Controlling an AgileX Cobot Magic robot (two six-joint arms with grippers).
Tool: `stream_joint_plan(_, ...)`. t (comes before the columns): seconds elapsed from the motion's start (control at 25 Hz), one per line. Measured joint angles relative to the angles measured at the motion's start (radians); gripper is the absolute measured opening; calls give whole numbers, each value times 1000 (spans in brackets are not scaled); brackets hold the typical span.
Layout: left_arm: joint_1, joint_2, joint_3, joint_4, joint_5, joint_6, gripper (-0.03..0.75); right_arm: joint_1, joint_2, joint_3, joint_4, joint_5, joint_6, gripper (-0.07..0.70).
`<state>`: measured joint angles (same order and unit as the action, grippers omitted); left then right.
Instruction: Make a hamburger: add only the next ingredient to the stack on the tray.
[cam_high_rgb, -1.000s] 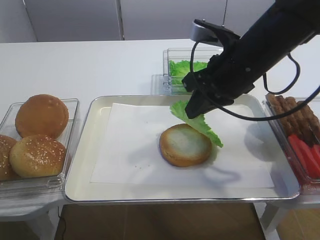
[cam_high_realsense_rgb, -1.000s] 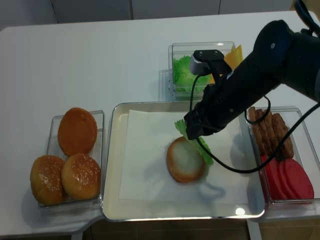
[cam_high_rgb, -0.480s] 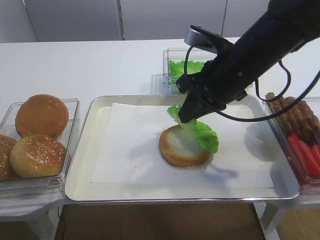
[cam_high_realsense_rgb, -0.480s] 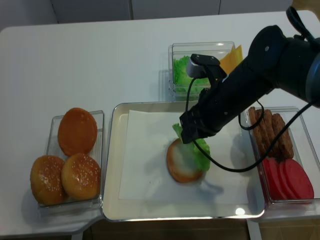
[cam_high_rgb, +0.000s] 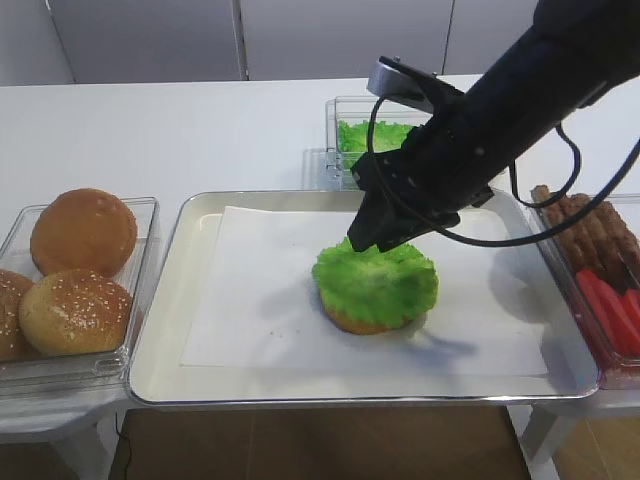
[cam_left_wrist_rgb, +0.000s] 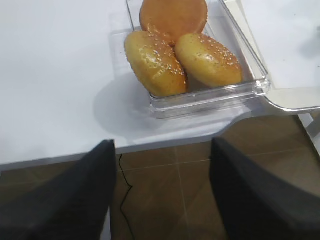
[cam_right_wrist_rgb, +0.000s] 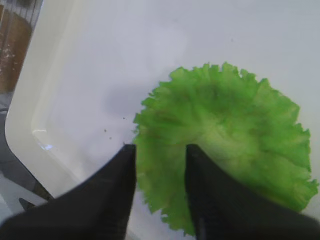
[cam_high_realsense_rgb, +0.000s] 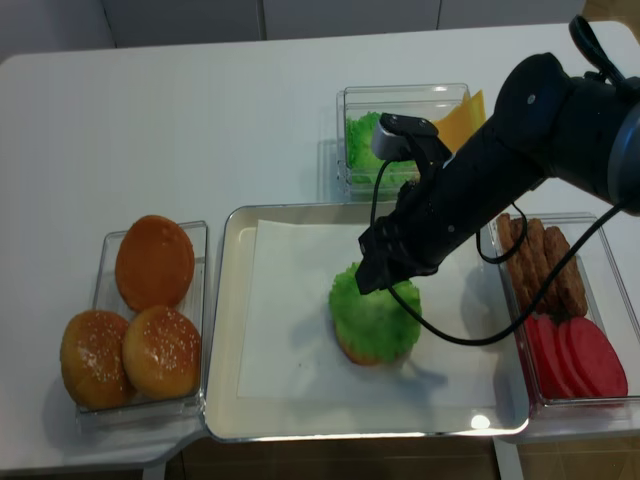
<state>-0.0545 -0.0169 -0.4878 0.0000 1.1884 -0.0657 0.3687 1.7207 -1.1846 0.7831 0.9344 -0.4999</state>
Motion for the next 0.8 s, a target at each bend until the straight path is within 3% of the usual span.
stream_joint_plan(0.12,0,0,0,0,0,0,441,0,0,0,0,1,0,459)
stream_joint_plan(0.24,0,0,0,0,0,0,441,0,0,0,-2,3,0,537)
stream_joint_plan(0.44,0,0,0,0,0,0,441,-2,0,-44,-104,26,95,519)
stream_joint_plan(0.68,0,0,0,0,0,0,441,-6,-74,-109,-501,77,378,492)
stream_joint_plan(0.8,0,0,0,0,0,0,441,-42,-122,-114,-565,126,418,491)
